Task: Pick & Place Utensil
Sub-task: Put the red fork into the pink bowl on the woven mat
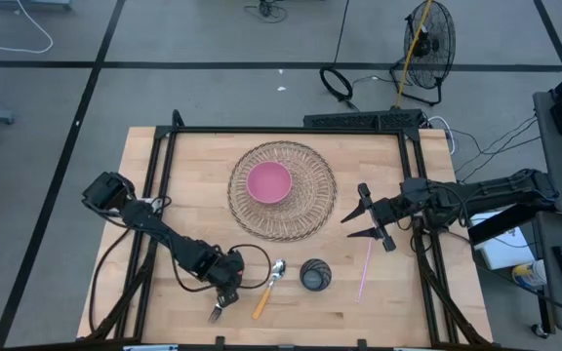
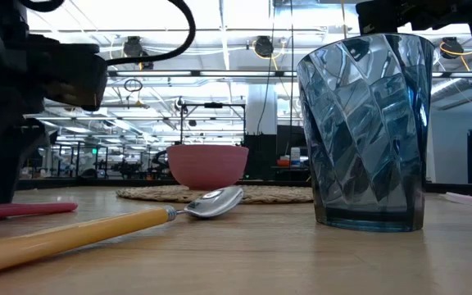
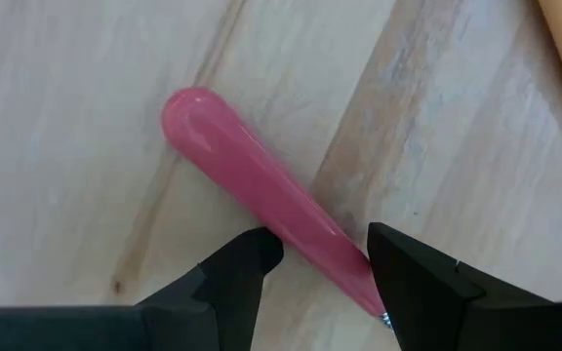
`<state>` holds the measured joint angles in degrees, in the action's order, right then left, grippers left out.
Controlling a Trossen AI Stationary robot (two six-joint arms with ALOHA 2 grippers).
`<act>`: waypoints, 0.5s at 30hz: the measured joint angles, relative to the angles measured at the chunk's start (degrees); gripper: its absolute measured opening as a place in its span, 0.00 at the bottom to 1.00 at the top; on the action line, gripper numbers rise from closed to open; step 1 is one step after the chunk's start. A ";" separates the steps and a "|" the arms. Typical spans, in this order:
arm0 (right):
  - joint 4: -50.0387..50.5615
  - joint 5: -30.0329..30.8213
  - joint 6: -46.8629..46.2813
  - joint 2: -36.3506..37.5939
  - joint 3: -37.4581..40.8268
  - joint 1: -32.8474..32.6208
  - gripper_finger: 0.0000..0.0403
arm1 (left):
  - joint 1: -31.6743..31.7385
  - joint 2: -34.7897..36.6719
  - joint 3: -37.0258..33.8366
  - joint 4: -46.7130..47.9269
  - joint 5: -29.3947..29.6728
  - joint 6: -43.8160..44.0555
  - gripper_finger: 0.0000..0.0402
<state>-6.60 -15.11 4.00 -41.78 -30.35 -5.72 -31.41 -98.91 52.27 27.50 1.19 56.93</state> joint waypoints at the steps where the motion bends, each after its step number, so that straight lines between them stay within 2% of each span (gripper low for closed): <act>1: -0.01 0.00 -0.15 -0.01 0.00 -0.01 0.44 | 0.32 0.00 0.00 0.05 0.00 -0.87 0.49; 7: 0.01 0.02 -0.23 -0.02 0.00 0.00 0.44 | 2.19 -0.02 -0.09 -0.51 0.48 -3.69 0.46; 15: 0.01 0.02 -0.19 -0.01 0.00 0.00 0.44 | 4.45 -0.10 -0.22 -2.60 1.62 -10.02 0.31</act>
<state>-6.59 -15.09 3.81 -41.79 -30.35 -5.73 -26.96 -99.02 52.05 24.90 2.81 46.91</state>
